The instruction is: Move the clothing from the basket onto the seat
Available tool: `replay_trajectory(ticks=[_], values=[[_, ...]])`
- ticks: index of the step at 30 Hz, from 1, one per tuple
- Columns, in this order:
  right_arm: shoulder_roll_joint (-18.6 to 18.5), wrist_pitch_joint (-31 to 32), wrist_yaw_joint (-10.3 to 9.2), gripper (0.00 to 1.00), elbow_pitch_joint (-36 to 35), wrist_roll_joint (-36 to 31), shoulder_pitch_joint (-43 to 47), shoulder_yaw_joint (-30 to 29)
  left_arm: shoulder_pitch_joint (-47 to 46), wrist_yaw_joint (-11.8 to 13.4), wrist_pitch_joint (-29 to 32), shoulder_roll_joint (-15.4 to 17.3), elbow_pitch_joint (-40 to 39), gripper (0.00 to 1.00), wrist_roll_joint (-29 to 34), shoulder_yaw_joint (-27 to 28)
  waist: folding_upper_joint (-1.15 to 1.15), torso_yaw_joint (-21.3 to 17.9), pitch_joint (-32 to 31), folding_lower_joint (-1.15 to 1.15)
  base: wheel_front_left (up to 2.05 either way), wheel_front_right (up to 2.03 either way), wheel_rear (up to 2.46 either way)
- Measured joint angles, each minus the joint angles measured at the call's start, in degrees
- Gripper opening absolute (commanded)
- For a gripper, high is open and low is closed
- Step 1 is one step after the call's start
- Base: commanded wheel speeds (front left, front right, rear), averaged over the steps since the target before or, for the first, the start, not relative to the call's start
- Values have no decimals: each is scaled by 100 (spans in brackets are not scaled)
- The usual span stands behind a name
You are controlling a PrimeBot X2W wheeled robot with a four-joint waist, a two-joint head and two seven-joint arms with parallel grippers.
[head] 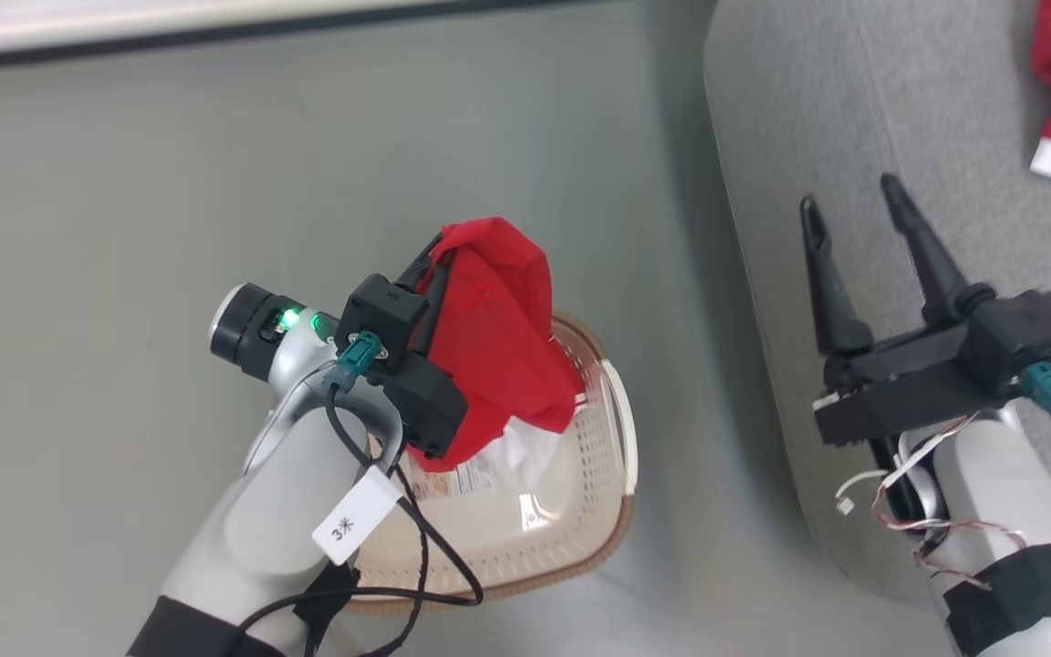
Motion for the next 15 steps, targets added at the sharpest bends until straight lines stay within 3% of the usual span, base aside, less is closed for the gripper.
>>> replay_trajectory(ticks=[15], values=[[247, 4, 162, 100, 695, -69, 280, 515, 146, -90, 0, -4, -764, 0, -531, -62, 0, 266, -1306, 0, 0, 0, 0]])
